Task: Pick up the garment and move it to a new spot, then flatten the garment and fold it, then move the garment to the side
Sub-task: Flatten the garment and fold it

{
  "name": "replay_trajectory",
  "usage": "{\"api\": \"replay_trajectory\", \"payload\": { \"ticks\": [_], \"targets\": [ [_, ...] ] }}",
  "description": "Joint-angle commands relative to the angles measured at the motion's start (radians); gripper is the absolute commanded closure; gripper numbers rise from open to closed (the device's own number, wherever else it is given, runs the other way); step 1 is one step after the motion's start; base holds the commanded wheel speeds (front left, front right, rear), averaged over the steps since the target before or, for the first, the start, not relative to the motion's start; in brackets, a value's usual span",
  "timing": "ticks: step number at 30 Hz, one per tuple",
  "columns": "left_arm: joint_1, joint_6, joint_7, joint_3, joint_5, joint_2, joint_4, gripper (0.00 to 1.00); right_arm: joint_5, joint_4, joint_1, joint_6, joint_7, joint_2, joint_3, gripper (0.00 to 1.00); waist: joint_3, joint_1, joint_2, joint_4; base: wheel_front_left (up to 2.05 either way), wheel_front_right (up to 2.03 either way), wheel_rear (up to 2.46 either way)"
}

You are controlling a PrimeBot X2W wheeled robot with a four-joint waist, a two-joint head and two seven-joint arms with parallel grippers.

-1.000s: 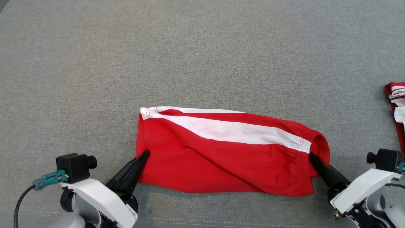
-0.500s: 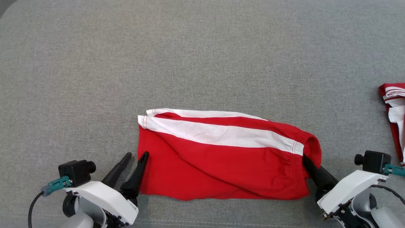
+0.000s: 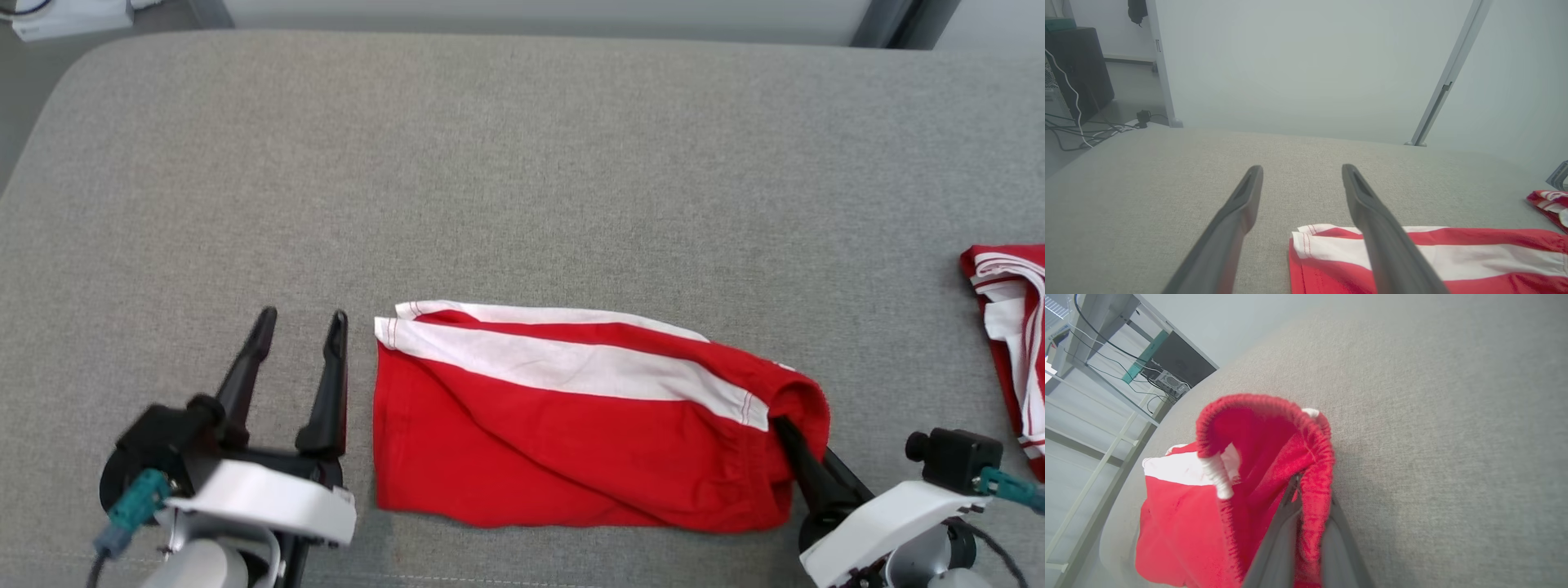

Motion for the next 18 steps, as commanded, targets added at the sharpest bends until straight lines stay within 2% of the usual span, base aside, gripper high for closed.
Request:
{"api": "replay_trajectory", "payload": {
  "ticks": [1, 4, 11, 15, 18],
  "targets": [
    [0.004, 0.011, -0.006, 0.043, 0.016, 0.024, -0.019, 0.0, -0.04, -0.022, 0.01, 0.004, -0.025, -0.016, 0.016, 0.0, -0.022, 0.0, 0.0, -0.01, 0.0, 0.0, 0.0],
    [0.03, 0.006, -0.006, 0.048, 0.035, 0.013, -0.012, 0.0, -0.068, -0.017, 0.022, 0.004, -0.058, -0.006, 0.011, 0.0, -0.042, 0.0, 0.0, -0.017, 0.0, 0.0, 0.0],
    [0.103, -0.008, -0.006, 0.089, 0.105, -0.01, 0.022, 0.0, -0.293, -0.019, 0.047, 0.004, -0.224, -0.033, -0.068, 0.0, -0.098, 0.0, 0.0, -0.049, 0.0, 0.0, 0.0],
    [0.137, -0.005, -0.006, 0.117, 0.162, -0.02, 0.001, 0.0, -0.455, -0.09, 0.07, 0.004, -0.248, -0.03, -0.134, 0.0, -0.114, 0.0, 0.0, -0.052, 0.0, 0.0, 0.0],
    [0.166, -0.007, -0.006, 0.14, 0.196, -0.031, -0.001, 0.0, -0.554, -0.189, 0.103, 0.004, -0.25, 0.002, -0.196, 0.0, -0.125, 0.0, 0.0, -0.044, 0.0, 0.0, 0.0]
  ]
}}
